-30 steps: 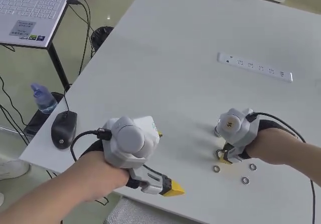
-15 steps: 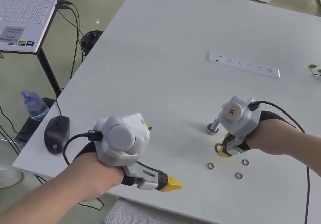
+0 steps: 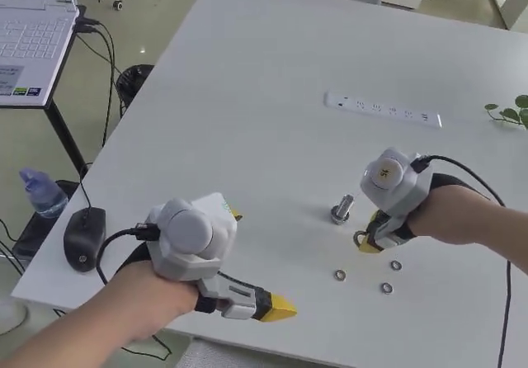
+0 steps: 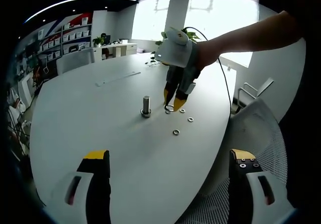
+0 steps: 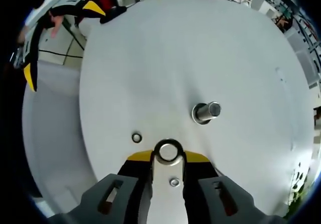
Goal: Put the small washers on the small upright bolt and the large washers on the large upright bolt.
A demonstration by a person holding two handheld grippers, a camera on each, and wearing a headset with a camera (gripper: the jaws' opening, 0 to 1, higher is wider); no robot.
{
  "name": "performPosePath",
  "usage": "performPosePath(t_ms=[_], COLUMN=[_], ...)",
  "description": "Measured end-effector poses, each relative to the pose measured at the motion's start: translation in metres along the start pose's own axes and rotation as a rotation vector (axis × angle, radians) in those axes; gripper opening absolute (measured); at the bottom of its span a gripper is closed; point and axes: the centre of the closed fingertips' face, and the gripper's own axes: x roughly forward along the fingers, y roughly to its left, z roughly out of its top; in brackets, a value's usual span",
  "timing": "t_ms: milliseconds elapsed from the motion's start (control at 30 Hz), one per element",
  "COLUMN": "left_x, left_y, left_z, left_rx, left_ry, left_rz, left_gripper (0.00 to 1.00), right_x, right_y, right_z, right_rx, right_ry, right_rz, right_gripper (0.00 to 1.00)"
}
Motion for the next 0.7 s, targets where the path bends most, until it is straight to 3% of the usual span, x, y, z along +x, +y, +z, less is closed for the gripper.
performPosePath(t_ms=[200,367,533,700], left_x=[-0.002,-0.004,-0.007,-0.006], left_y=[0.0,0.0,0.007,0.007], left_z=[0.001,-0.004,0.001,-0.002], left_rx=[0.009,0.028,0.026,0.04], left_ry=[-0.007,0.018,0.006,0.025], left_rz=[-0.014,-0.027,-0.021,-0.024], left_gripper=[0.99,0.98,0.97,0.96], right_x=[-0.012,-0.022,-0.027,-0.028], right_y=[-0.007,-0.015,-0.024,-0.033], right_z=[0.001,0.007,0.012,0.021], right_rx=[0.003,0.022,0.021,0.012], right_ry=[0.012,0.002,0.001,0.0], right_rz=[-0.011,-0.027,-0.038,-0.041], right_gripper=[0.21,0.21,0.21,0.21])
